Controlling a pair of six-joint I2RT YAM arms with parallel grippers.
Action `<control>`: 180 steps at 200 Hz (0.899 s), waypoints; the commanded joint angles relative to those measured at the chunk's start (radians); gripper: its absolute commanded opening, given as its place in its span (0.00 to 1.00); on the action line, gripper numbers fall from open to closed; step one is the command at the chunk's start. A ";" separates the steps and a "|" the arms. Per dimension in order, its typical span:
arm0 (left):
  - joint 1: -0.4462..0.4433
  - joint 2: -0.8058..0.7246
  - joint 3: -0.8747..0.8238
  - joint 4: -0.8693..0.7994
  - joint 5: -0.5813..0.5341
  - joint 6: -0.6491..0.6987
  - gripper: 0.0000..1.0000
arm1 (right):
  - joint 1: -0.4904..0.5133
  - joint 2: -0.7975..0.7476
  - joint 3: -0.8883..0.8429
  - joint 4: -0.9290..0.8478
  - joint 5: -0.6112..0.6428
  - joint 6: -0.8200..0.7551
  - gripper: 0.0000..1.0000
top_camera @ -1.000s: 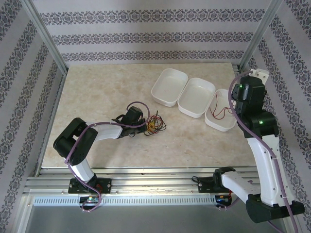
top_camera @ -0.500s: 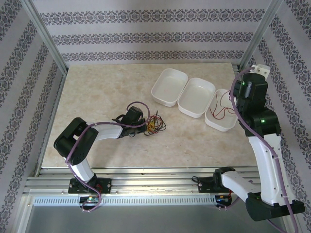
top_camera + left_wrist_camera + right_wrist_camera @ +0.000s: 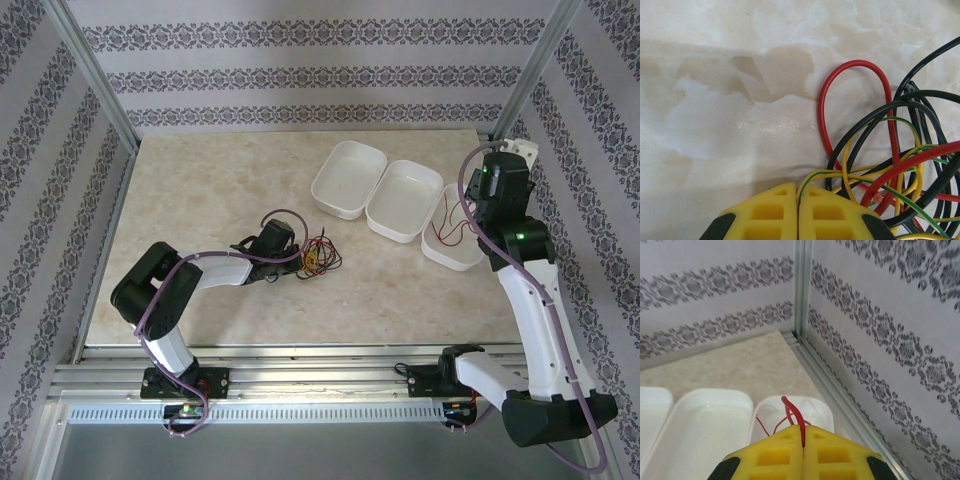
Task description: Untangle the cables
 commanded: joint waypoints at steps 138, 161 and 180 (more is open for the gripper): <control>-0.006 0.020 0.015 -0.017 0.004 0.005 0.00 | -0.267 0.182 -0.259 0.164 -0.322 0.132 0.00; -0.006 0.019 0.010 -0.014 0.000 0.004 0.00 | -0.284 0.222 -0.269 0.165 -0.323 0.134 0.00; -0.006 0.020 0.010 -0.011 0.000 0.004 0.00 | -0.295 0.256 -0.279 0.170 -0.335 0.131 0.00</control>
